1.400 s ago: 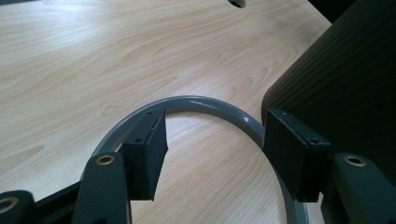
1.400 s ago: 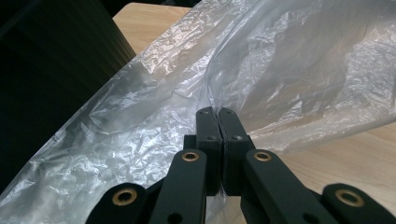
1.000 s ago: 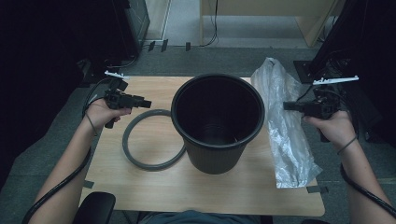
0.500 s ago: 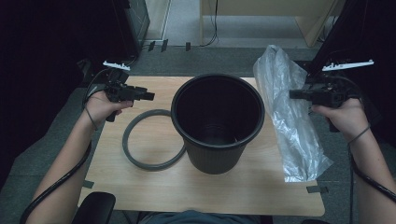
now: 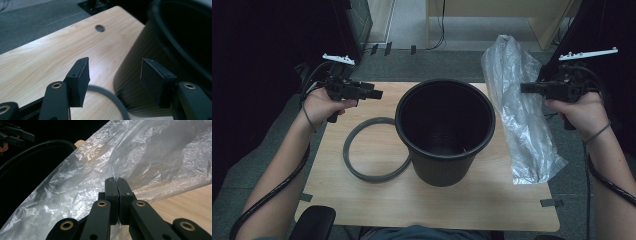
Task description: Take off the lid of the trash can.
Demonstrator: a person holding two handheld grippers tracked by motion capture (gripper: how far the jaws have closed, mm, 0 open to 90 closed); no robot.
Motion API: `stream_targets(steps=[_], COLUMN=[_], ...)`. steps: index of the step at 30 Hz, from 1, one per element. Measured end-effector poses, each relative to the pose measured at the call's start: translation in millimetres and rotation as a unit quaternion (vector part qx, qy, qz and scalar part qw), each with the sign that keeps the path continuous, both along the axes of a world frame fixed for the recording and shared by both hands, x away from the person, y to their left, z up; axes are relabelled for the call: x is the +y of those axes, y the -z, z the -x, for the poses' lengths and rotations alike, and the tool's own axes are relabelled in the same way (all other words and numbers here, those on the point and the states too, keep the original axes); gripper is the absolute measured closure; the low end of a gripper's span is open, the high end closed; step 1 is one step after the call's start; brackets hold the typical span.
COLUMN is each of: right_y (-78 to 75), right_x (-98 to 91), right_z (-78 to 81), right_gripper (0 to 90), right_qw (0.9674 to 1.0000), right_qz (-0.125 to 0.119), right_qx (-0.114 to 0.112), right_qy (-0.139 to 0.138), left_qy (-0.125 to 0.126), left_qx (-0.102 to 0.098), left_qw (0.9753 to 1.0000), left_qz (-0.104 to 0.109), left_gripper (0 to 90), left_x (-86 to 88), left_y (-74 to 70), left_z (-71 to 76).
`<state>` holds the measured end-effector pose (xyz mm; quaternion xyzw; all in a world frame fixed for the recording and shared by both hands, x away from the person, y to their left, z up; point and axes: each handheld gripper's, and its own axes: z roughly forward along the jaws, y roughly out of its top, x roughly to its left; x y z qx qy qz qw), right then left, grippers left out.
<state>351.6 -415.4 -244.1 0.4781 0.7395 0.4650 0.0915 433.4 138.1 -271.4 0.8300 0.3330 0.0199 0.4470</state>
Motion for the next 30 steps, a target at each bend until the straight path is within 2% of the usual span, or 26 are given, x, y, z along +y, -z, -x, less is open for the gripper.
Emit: stream_targets(steps=[2,7,14,24,30], right_y=[-2.7,-12.7,-23.3,-23.7,-27.6], right_x=[4.9,20.5,37.4,61.6,75.6], right_z=[-2.3,-8.0,-19.2,-31.3,-39.6], right_gripper=[90.0,90.0,90.0,90.0,90.0], right_qw=[1.0000,0.9998,0.9997,0.9990,0.9986], right_qz=[0.002,0.009,0.002,-0.017,-0.025], right_qx=[0.000,-0.018,-0.021,-0.022,-0.024], right_qy=[-0.003,-0.007,-0.016,-0.034,-0.040], left_qy=[0.002,0.010,0.028,0.050,0.061], left_qx=[-0.003,0.007,-0.005,-0.015,-0.016], left_qw=[1.0000,0.9997,0.9995,0.9983,0.9977], left_qz=[0.000,0.021,0.017,0.026,0.022], left_gripper=[39.5,41.6,41.7,41.4,41.1], left_x=[-1.5,-6.3,-19.6,-39.4,-52.9], left_y=[-6.0,-19.2,-27.4,-35.3,-38.7], left_z=[1.2,2.7,7.9,11.1,10.6])
